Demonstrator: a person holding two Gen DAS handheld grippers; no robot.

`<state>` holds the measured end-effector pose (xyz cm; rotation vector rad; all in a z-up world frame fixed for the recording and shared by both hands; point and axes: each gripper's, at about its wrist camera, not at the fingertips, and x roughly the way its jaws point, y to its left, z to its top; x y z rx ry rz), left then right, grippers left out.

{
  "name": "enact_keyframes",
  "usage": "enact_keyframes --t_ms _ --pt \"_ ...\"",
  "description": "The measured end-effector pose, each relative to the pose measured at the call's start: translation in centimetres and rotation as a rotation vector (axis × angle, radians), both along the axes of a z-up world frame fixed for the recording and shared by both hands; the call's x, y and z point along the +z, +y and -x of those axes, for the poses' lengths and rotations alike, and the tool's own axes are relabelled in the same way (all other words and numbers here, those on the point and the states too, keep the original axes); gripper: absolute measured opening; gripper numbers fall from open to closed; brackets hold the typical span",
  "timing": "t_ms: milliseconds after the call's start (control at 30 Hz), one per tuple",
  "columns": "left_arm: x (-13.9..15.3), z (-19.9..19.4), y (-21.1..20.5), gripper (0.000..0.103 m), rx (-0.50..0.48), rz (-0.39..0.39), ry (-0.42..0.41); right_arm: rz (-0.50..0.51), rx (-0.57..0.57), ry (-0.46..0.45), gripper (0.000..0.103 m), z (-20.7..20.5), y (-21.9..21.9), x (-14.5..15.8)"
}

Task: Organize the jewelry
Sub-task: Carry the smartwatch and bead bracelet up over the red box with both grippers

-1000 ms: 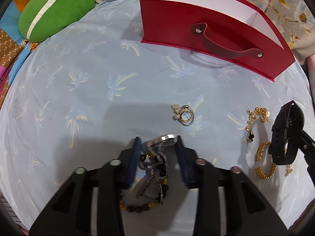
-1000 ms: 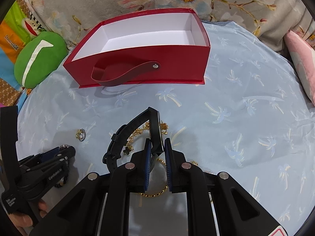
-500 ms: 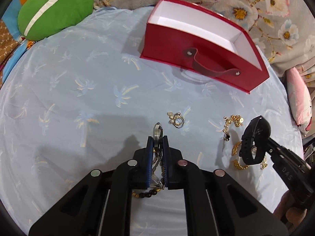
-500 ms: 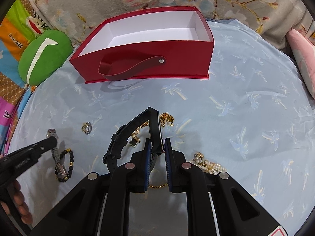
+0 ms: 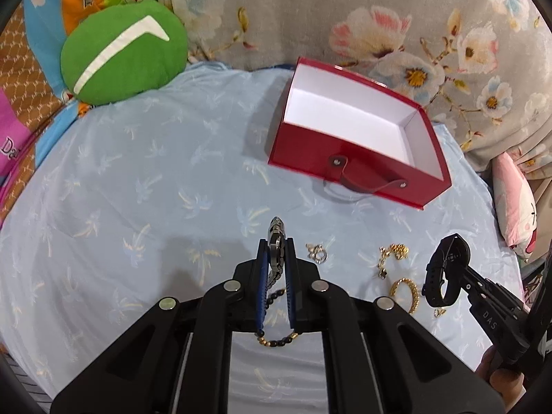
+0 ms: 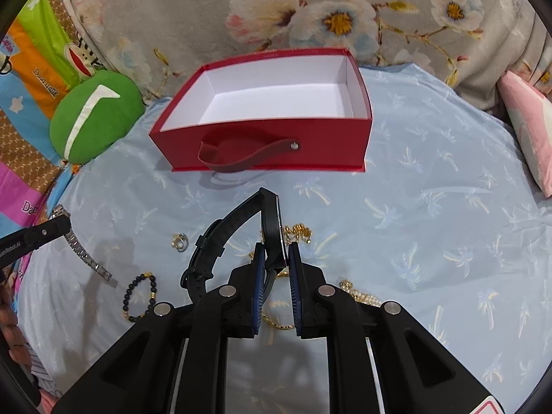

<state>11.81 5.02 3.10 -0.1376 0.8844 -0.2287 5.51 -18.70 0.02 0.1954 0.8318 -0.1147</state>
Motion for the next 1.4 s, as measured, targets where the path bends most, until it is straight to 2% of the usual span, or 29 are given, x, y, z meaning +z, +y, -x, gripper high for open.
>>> enact_keyframes --t_ms 267,467,667,867,967,1167,1300,1400 --pt "4.1 -0.2 -1.3 0.008 -0.030 0.009 -0.100 0.027 0.007 -0.094 0.012 0.8 0.4 3.9" --pt "6.9 -1.5 -3.1 0.008 -0.053 0.011 -0.177 0.021 0.014 -0.157 0.012 -0.1 -0.1 6.7" --pt "9.6 -4.7 -5.5 0.008 -0.069 -0.005 -0.252 0.053 0.009 -0.211 0.012 -3.3 -0.9 9.2" --pt "11.2 -10.4 -8.7 0.008 -0.066 -0.030 -0.300 0.037 0.006 -0.211 0.012 -9.1 -2.4 10.0" --pt "10.9 -13.1 -10.2 0.008 -0.066 -0.051 -0.295 0.053 -0.006 -0.193 0.012 -12.3 -3.2 9.6" --pt "8.4 -19.3 -13.0 0.009 -0.071 -0.094 -0.258 0.056 -0.027 -0.149 0.012 -17.5 -4.6 7.6" --pt "6.1 -21.8 -14.0 0.009 -0.072 -0.109 -0.209 0.051 -0.042 -0.117 0.012 -20.1 -5.3 6.0" --pt "4.8 -22.9 -14.5 0.009 -0.061 -0.128 -0.212 0.048 -0.051 -0.091 0.012 -21.6 -5.7 4.7"
